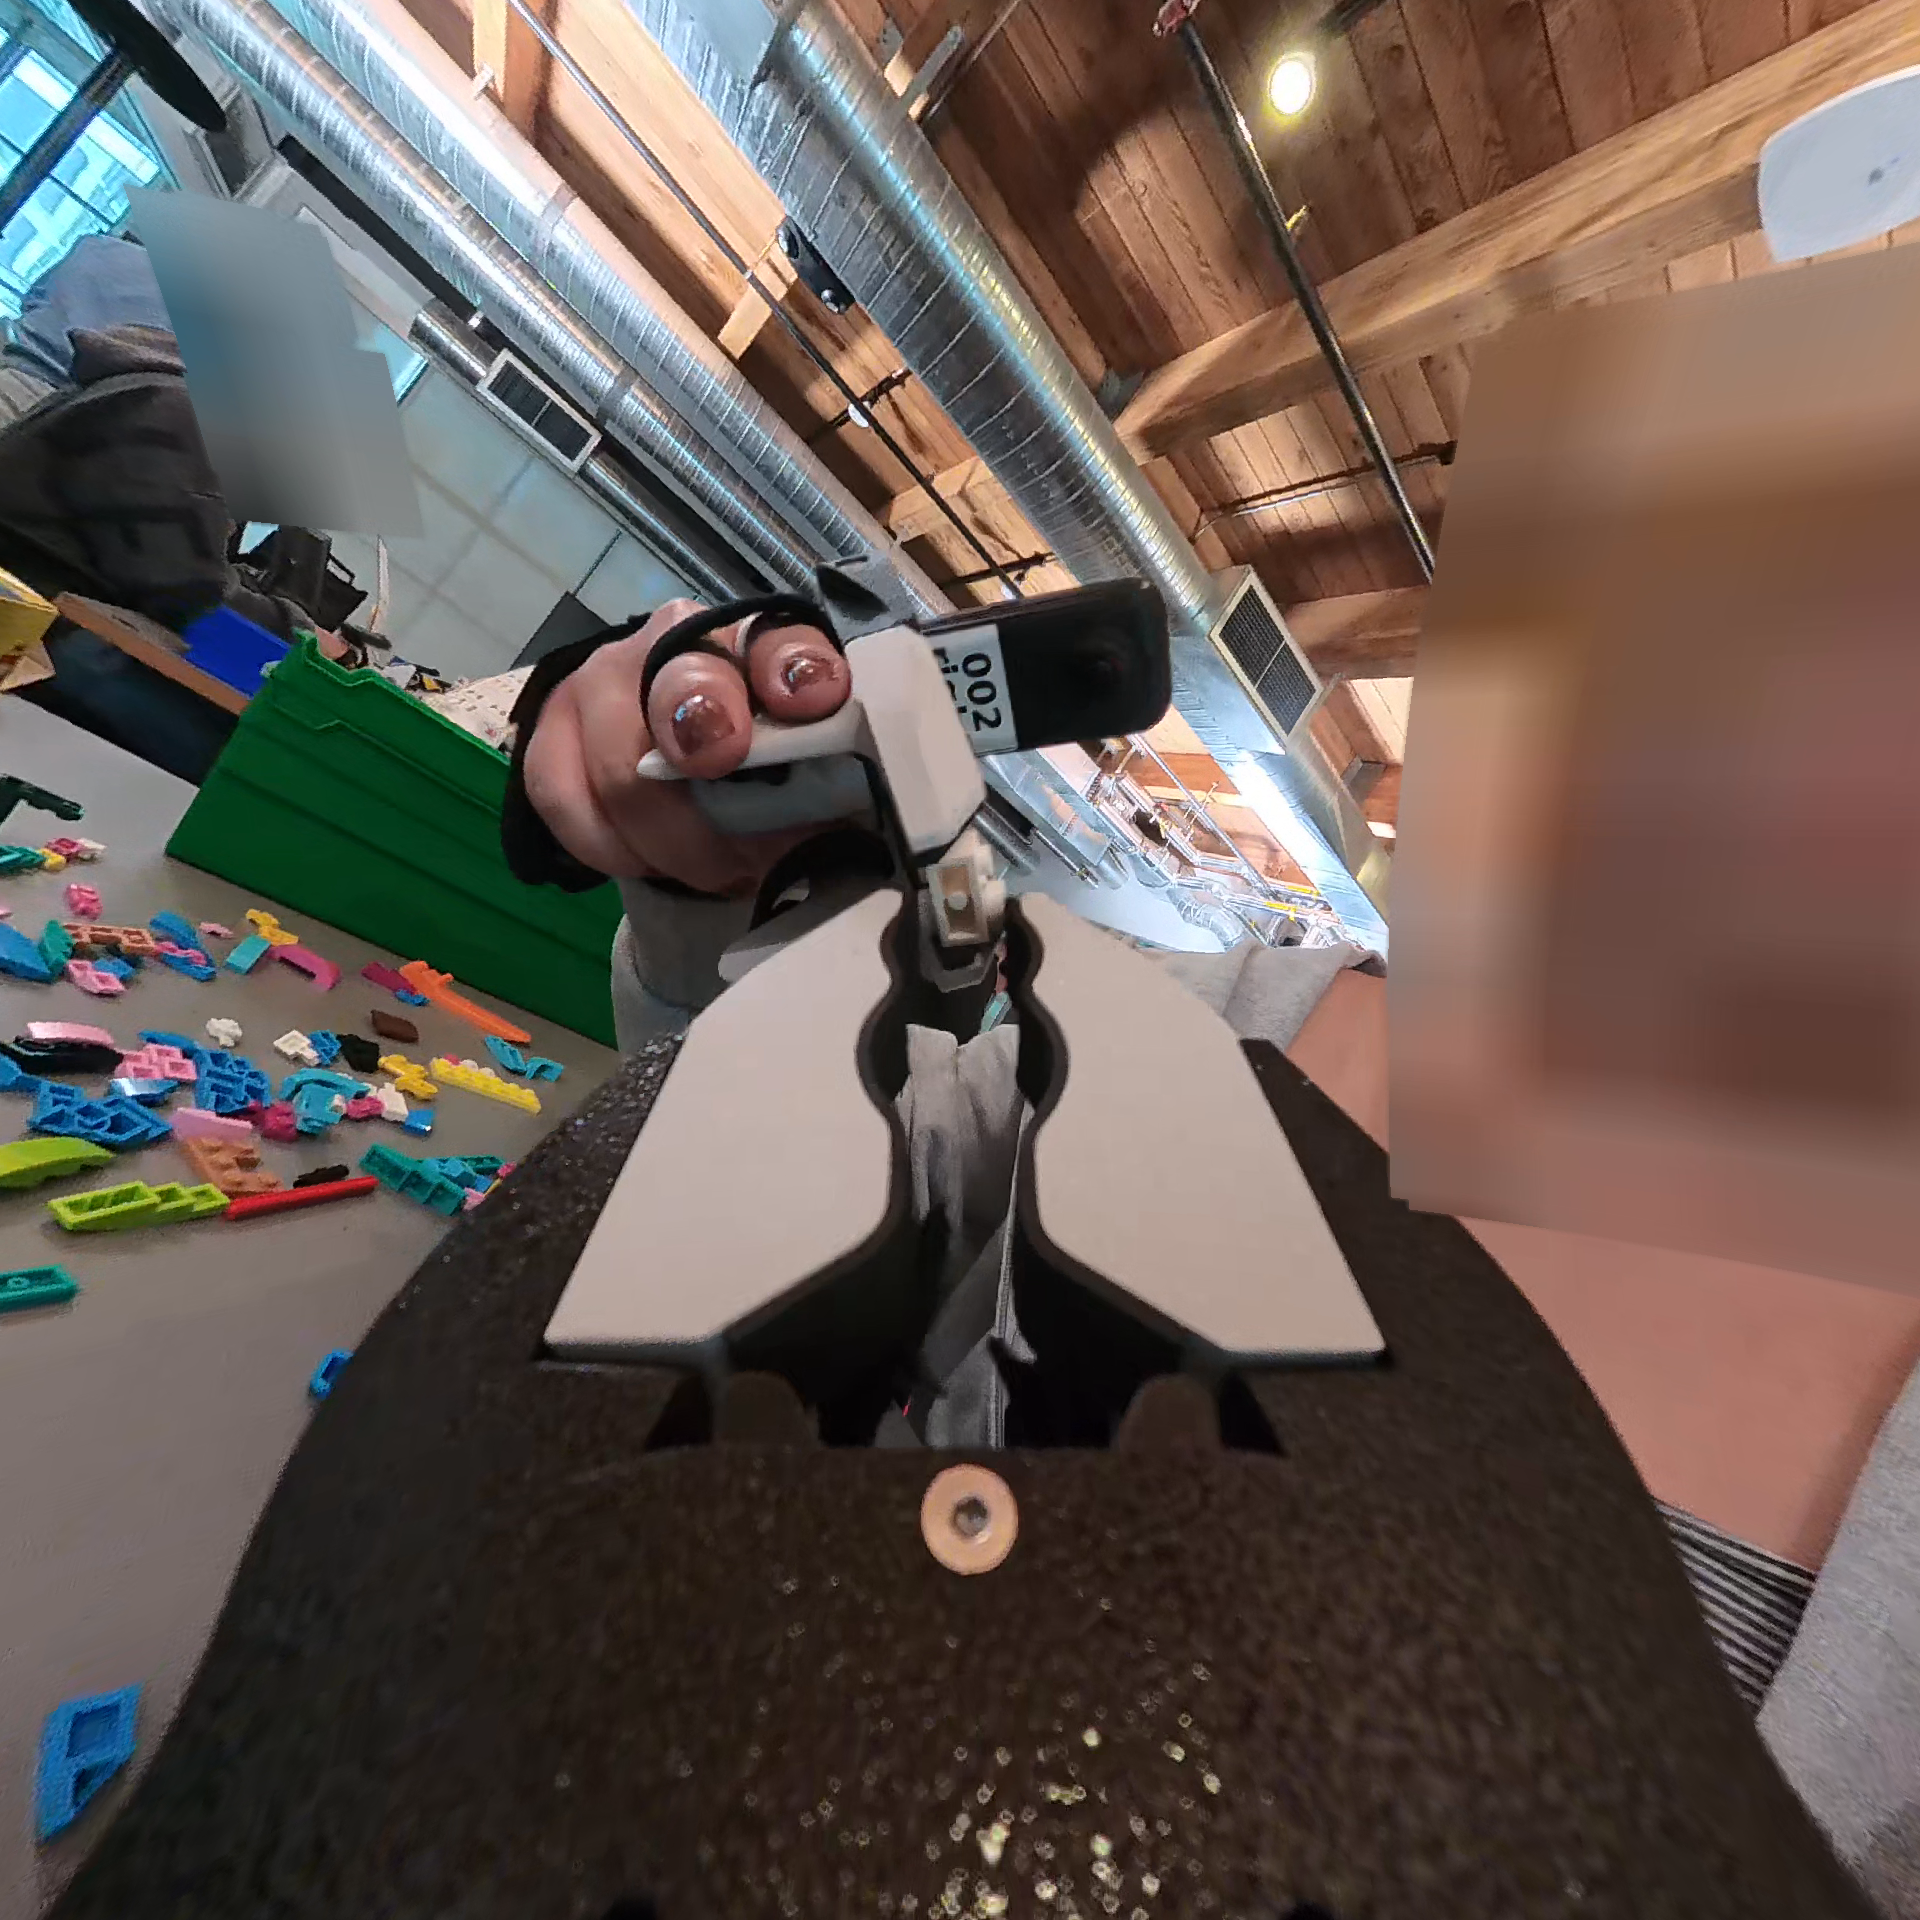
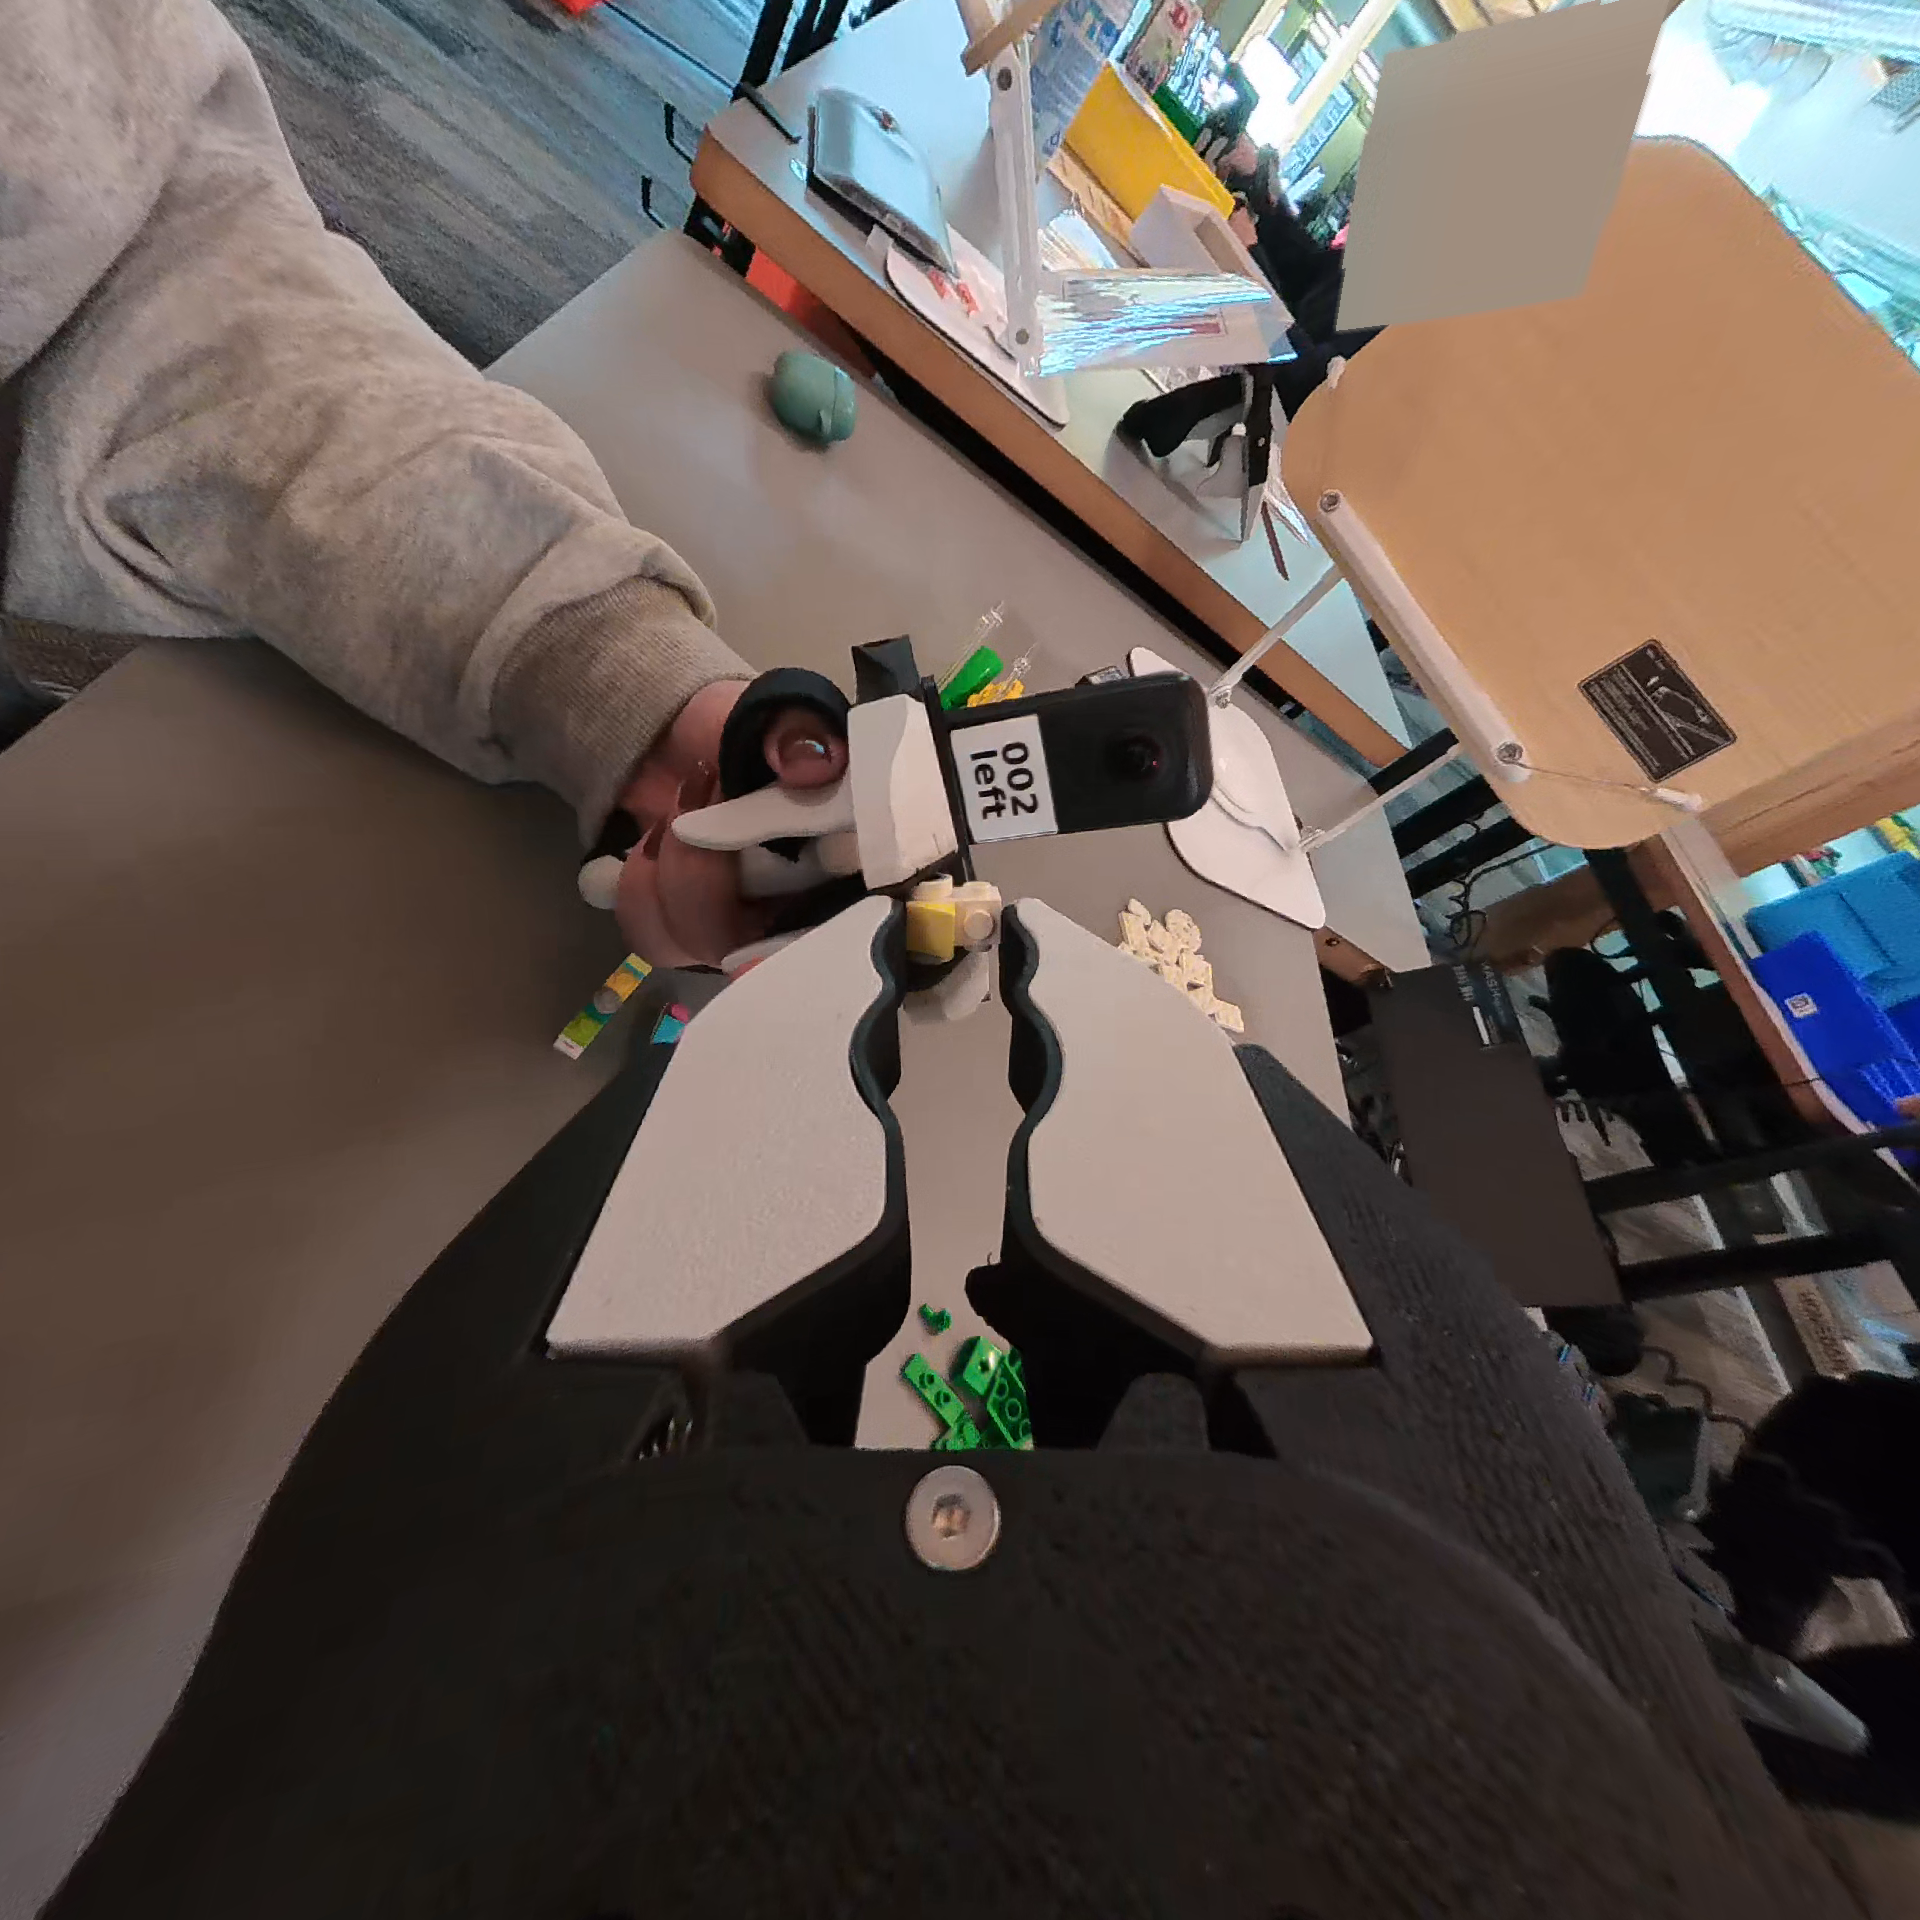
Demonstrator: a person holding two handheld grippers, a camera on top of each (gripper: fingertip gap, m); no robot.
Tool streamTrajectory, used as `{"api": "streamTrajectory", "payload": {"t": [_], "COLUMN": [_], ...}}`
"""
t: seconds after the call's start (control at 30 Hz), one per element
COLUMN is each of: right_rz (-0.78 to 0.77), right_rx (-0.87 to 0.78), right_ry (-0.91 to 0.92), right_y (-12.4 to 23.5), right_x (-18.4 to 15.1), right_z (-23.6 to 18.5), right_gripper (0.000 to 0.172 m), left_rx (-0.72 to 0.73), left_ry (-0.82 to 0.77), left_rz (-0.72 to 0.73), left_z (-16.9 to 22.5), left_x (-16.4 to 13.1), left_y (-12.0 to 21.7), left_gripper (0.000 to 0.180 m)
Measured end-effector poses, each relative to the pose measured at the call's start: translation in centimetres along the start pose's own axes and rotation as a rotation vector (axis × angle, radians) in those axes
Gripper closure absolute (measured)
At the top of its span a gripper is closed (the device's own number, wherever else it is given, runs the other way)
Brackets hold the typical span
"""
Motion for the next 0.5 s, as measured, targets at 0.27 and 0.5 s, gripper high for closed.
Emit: {"api": "streamTrajectory", "payload": {"t": [0.27, 0.5], "right_rz": [0.01, -0.014], "right_rx": [0.027, 0.036], "right_ry": [0.024, 0.065], "right_y": [0.4, 0.3], "right_x": [0.1, 0.3], "right_z": [0.0, -0.3], "right_gripper": [0.156, 0.156], "left_rx": [0.015, -0.034], "left_ry": [0.005, 0.052], "left_rz": [0.048, 0.003], "left_z": [-0.1, -0.4], "left_x": [0.6, -0.1], "left_y": [1.0, 0.3], "left_gripper": [0.167, 0.164]}}
Point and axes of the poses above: each gripper's, where its closed fingertips meet, y back along the fingers, x out of its top, z = x × y across the jaws, the point moved 10 cm from there along y, back along the fingers, and after that the axes turned 3 degrees about -x, right-handed, at the moved point
